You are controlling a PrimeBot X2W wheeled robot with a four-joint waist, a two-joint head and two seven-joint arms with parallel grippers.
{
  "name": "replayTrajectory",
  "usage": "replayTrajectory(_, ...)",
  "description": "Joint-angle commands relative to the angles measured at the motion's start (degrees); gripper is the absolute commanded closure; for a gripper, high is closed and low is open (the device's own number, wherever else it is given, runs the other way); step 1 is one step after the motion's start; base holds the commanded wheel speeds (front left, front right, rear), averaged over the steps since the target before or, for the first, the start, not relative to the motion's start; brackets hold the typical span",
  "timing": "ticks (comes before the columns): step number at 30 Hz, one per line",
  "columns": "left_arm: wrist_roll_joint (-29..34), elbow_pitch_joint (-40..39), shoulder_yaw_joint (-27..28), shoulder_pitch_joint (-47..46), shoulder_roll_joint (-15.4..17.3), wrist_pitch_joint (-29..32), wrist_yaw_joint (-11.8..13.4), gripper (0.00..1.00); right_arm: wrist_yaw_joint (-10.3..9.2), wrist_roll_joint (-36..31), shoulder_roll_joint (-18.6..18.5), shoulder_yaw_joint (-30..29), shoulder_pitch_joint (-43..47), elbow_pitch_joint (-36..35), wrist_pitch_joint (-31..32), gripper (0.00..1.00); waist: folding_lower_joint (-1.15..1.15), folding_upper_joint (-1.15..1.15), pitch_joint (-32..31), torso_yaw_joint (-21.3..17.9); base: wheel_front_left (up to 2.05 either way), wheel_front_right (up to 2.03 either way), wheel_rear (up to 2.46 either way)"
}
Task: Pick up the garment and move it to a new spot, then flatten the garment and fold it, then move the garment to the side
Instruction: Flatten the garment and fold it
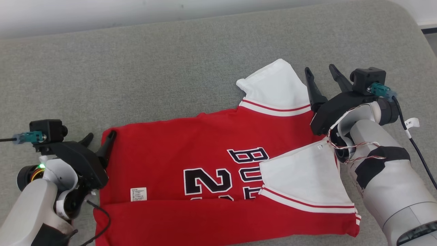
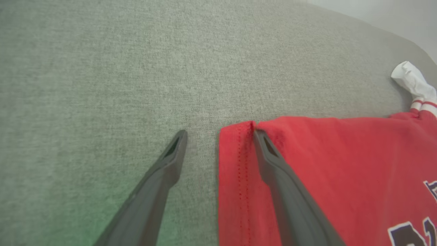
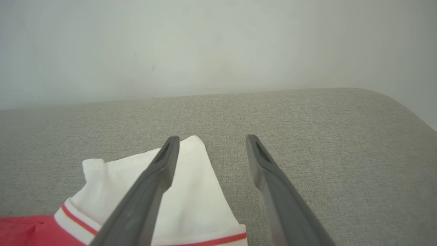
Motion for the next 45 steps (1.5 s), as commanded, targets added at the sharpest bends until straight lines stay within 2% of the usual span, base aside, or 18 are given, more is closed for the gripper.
replayTrajectory(1, -0.2, 0.7, 0.0, -0.3, -0.5, 0.2, 0.0, 0.00, -0.14, 0.2, 0.3, 0.6, -0.7, 0.3, -0.3, 0.00, 0.00, -0.01, 0.4, -0.3, 0.00, 0.00, 0.00)
replayTrajectory(7, -3.1, 1.9, -0.3, -0.5, -2.1, 2.8, -0.1, 0.00, -0.14, 1.0, -0.1, 3.2, -2.4, 1.6, -0.6, 0.00, 0.00, -0.01, 0.9, 0.0, 0.00, 0.00, 0.00)
replayTrajectory(8, -3.4, 1.9, -0.3, -0.4, -2.3, 3.2, -0.1, 0.16, -0.14, 1.2, -0.2, 3.5, -2.7, 1.9, -0.6, 0.00, 0.00, -0.01, 1.0, 0.2, 0.00, 0.00, 0.00)
replayTrajectory(9, -3.6, 1.9, -0.3, -0.4, -2.6, 3.5, -0.1, 0.54, -0.14, 1.2, -0.4, 3.9, -3.0, 2.2, -0.6, 0.00, 0.00, -0.01, 1.2, 0.4, 0.00, 0.00, 0.00)
replayTrajectory(10, -3.7, 1.7, -0.4, -0.4, -2.8, 3.7, -0.1, 0.85, -0.14, 1.2, -0.5, 4.3, -3.5, 2.4, -0.6, 0.00, 0.00, -0.01, 1.4, 0.7, 0.00, 0.00, 0.00)
replayTrajectory(11, -3.9, 1.5, -0.5, -0.5, -2.8, 3.6, -0.2, 1.00, -0.14, 1.2, -0.6, 4.6, -4.0, 2.8, -0.7, 0.00, 0.00, -0.01, 1.7, 0.9, 0.00, 0.00, 0.00)
replayTrajectory(17, -3.6, -3.2, 1.2, -0.2, -2.4, -2.0, 0.0, 1.00, -0.14, 1.8, -1.5, 6.4, -7.2, 5.3, 0.8, 0.00, 0.00, -0.01, 3.1, 2.6, 0.00, 0.00, 0.00)
replayTrajectory(22, -1.5, -9.1, 0.6, 1.6, -2.7, -5.9, 1.1, 1.00, -0.14, 2.7, -2.1, 7.7, -9.8, 7.6, 5.2, 0.00, 0.00, -0.01, 4.4, 4.6, 0.00, 0.00, 0.00)
replayTrajectory(29, 0.7, -13.7, -1.0, 3.1, -3.1, -7.1, 2.4, 1.00, -0.14, 3.0, -3.4, 9.0, -12.0, 9.7, 9.2, 0.00, 0.00, -0.01, 6.1, 7.2, 0.00, 0.00, 0.00)
replayTrajectory(41, 2.3, -15.1, -2.7, 1.0, -4.9, -9.6, 2.3, 1.00, -0.14, 2.5, -5.3, 9.1, -14.5, 11.6, 13.9, 0.00, 0.00, -0.01, 8.6, 9.8, 0.00, 0.00, 0.00)
replayTrajectory(42, 2.4, -15.0, -2.7, 0.8, -5.0, -9.8, 2.2, 1.00, -0.14, 2.5, -5.2, 9.0, -14.6, 11.7, 14.5, 0.34, 0.00, -0.01, 8.8, 10.0, 0.00, 0.00, 0.00)
replayTrajectory(43, 2.5, -15.0, -2.7, 0.7, -5.0, -10.0, 2.2, 1.00, -0.14, 2.0, -5.1, 9.4, -14.8, 11.8, 15.1, 0.63, 0.00, -0.01, 8.9, 10.1, 0.00, 0.00, 0.00)
replayTrajectory(44, 2.6, -14.9, -2.7, 0.5, -4.8, -10.1, 2.3, 1.00, -0.14, 1.5, -5.0, 9.8, -15.0, 11.8, 15.9, 1.00, 0.00, -0.01, 9.0, 10.1, 0.00, 0.00, 0.00)
replayTrajectory(45, 2.7, -14.8, -2.7, 0.4, -4.6, -10.3, 2.4, 1.00, -0.14, 1.2, -5.0, 10.0, -15.4, 11.9, 16.3, 1.00, 0.00, -0.01, 9.1, 9.9, 0.00, 0.00, 0.00)
